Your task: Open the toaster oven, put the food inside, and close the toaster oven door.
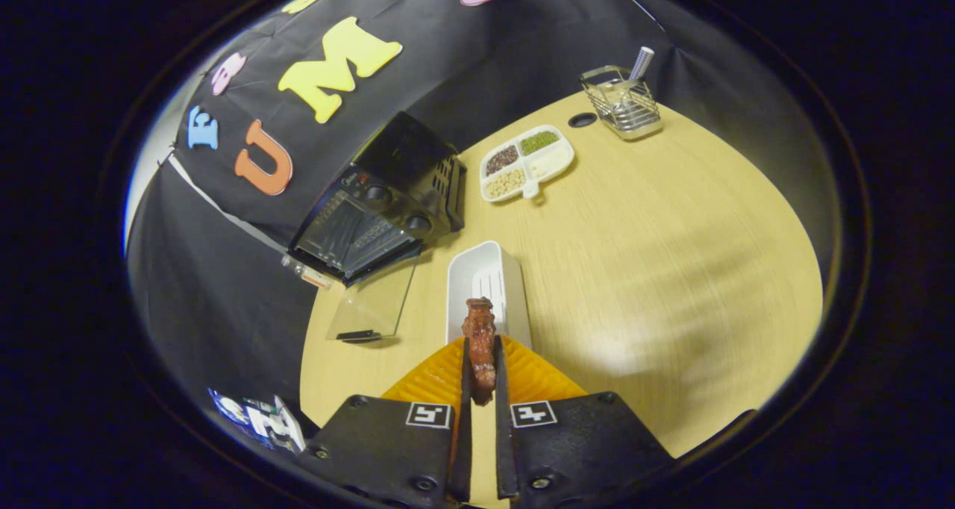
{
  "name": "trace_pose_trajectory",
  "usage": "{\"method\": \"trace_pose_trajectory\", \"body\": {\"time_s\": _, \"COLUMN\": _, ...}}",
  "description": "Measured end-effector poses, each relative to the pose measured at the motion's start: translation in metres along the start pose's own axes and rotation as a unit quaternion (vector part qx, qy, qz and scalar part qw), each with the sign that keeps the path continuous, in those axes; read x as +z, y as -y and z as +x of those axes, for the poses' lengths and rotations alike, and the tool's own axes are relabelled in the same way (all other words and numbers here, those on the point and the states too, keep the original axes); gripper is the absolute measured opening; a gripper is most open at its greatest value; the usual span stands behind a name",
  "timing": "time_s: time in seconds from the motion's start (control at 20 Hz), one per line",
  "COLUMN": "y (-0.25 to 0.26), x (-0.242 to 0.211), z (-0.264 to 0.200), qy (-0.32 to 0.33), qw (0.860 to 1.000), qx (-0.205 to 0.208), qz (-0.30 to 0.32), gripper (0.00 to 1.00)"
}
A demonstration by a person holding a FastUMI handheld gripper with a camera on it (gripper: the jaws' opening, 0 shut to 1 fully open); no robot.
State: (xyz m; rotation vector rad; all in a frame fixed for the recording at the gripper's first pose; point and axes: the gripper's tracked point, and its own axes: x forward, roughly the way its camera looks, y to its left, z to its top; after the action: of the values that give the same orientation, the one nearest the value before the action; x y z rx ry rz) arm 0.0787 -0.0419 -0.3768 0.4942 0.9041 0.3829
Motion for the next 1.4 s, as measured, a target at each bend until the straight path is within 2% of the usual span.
{"method": "trace_pose_trajectory", "body": {"time_s": 0.25, "y": -0.063, "x": 0.027, "z": -0.009, "qy": 0.046, "qw": 0.999, "qx": 0.023, "qz": 0.01, "gripper": 0.16}}
{"method": "trace_pose_trajectory", "body": {"time_s": 0.4, "y": -0.111, "x": 0.034, "z": 0.006, "qy": 0.074, "qw": 0.996, "qx": 0.044, "qz": 0.015, "gripper": 0.16}}
{"method": "trace_pose_trajectory", "body": {"time_s": 0.65, "y": -0.182, "x": 0.033, "z": 0.075, "qy": 0.106, "qw": 0.99, "qx": 0.073, "qz": 0.05, "gripper": 0.16}}
{"method": "trace_pose_trajectory", "body": {"time_s": 0.9, "y": -0.225, "x": 0.032, "z": 0.155, "qy": 0.147, "qw": 0.98, "qx": 0.081, "qz": 0.109, "gripper": 0.16}}
{"method": "trace_pose_trajectory", "body": {"time_s": 1.25, "y": -0.241, "x": 0.058, "z": 0.253, "qy": 0.209, "qw": 0.957, "qx": 0.044, "qz": 0.194, "gripper": 0.16}}
{"method": "trace_pose_trajectory", "body": {"time_s": 1.4, "y": -0.243, "x": 0.071, "z": 0.278, "qy": 0.225, "qw": 0.95, "qx": 0.031, "qz": 0.215, "gripper": 0.16}}
